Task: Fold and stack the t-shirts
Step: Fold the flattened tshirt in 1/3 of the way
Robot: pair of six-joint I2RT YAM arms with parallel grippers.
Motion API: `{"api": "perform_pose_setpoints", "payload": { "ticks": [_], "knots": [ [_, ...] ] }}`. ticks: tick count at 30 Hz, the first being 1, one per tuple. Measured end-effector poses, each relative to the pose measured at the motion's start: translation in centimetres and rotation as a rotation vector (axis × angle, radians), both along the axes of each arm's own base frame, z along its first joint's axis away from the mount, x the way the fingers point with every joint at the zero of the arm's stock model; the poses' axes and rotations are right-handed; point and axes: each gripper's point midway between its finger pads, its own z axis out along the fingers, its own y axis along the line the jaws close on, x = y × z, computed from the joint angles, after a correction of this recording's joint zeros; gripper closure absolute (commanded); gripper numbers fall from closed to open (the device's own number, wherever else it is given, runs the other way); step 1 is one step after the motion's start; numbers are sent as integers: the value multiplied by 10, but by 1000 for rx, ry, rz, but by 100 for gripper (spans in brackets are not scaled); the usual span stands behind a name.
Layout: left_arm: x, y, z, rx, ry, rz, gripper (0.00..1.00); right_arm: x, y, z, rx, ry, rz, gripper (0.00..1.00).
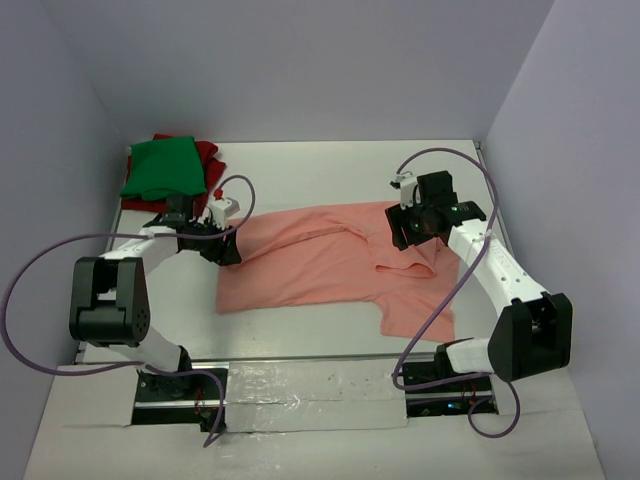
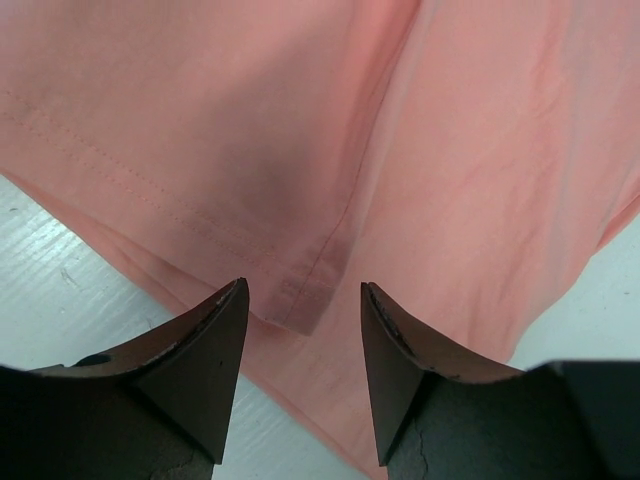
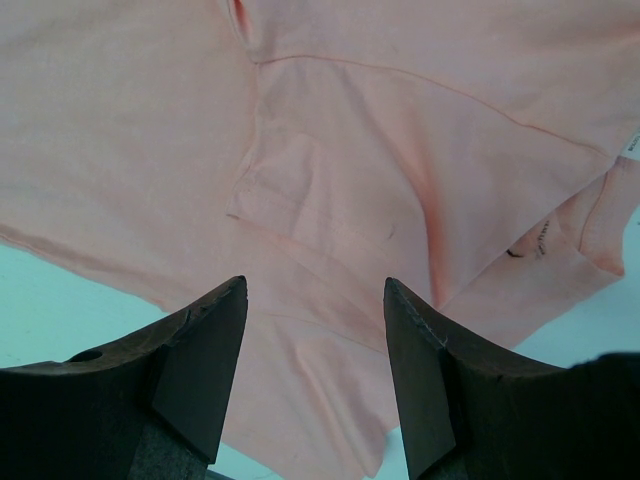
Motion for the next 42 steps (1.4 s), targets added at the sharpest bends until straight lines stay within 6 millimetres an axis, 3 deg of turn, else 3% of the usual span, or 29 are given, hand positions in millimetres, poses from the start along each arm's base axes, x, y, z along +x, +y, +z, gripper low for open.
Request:
{"api": "perform_pose_setpoints", "payload": {
  "ticks": [7, 10, 11, 14, 15, 16, 21, 25, 32, 37, 42],
  "knots": [
    [4, -1, 3, -7, -13, 12, 44, 0, 0, 0, 0, 0, 0, 36],
    [14, 0, 6, -9, -37, 56, 46, 0, 0, 0, 0, 0, 1, 46],
    [20, 1, 7, -10, -49, 78, 47, 0, 1, 0, 2, 0, 2, 63],
    [41, 7, 11, 3, -91, 158, 48, 0, 2, 0, 8, 2, 2, 87],
    [50, 10, 12, 12, -112, 188, 48, 0, 1, 0, 8, 2, 2, 90],
    [61, 14, 14, 21, -137, 221, 48, 0, 1, 0, 8, 2, 2, 91],
    [108, 27, 22, 52, -214, 353, 51, 0, 1, 0, 8, 1, 1, 75],
    [132, 34, 16, 67, -224, 412, 54, 0, 1, 1, 8, -1, 1, 74],
    [130, 32, -20, 78, -108, 420, 57, 0, 1, 1, 5, -2, 0, 73],
    [126, 32, -22, 82, -89, 418, 59, 0, 0, 1, 4, -2, -2, 73],
    [123, 32, -23, 86, -77, 416, 75, 0, 0, 1, -1, -3, -5, 72]
  ]
}}
